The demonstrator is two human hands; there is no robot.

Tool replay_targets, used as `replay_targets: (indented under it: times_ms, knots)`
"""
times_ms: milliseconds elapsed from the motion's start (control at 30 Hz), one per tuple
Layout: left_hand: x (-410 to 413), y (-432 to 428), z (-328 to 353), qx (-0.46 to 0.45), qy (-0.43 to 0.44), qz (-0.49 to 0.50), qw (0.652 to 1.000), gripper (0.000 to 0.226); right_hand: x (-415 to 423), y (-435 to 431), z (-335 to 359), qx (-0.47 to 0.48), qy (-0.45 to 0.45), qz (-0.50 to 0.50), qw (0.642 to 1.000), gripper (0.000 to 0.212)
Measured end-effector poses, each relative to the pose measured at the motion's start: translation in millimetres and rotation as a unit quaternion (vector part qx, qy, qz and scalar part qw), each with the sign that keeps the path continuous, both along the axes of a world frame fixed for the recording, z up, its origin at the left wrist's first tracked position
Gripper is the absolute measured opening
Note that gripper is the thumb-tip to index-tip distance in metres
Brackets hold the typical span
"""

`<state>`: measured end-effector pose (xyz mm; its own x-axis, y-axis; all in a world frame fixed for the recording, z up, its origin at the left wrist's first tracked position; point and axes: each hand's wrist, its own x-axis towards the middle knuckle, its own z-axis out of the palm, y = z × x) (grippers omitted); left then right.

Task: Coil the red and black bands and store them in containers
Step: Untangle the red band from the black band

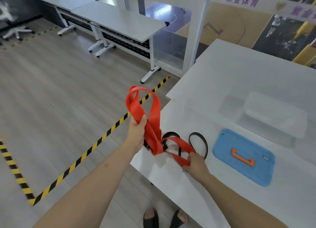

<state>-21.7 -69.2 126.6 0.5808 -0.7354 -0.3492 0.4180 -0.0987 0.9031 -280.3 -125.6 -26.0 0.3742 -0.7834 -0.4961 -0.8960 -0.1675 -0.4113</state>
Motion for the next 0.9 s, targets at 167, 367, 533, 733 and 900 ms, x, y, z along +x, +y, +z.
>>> replay_targets:
  times_ms: [167,367,533,733,900]
  knots:
    - [20,-2,14,-0.004,0.006,0.026,1.0,0.026,4,1,-3,-0.046,0.036,0.038,0.998,0.033]
    - [18,7,9,0.014,-0.012,-0.024,1.0,0.021,30,-12,27,-0.144,-0.044,0.12,0.981,0.033]
    - [17,14,-7,0.039,0.01,-0.031,0.999,0.018,60,-35,33,-0.115,-0.072,0.093,0.986,0.043]
    - [20,22,-14,0.04,0.017,0.007,0.999,0.017,64,-39,25,-0.087,-0.016,0.13,0.988,0.018]
    - [26,32,-36,0.06,-0.028,-0.002,0.998,0.013,68,-40,51,-0.085,-0.07,0.066,0.992,0.021]
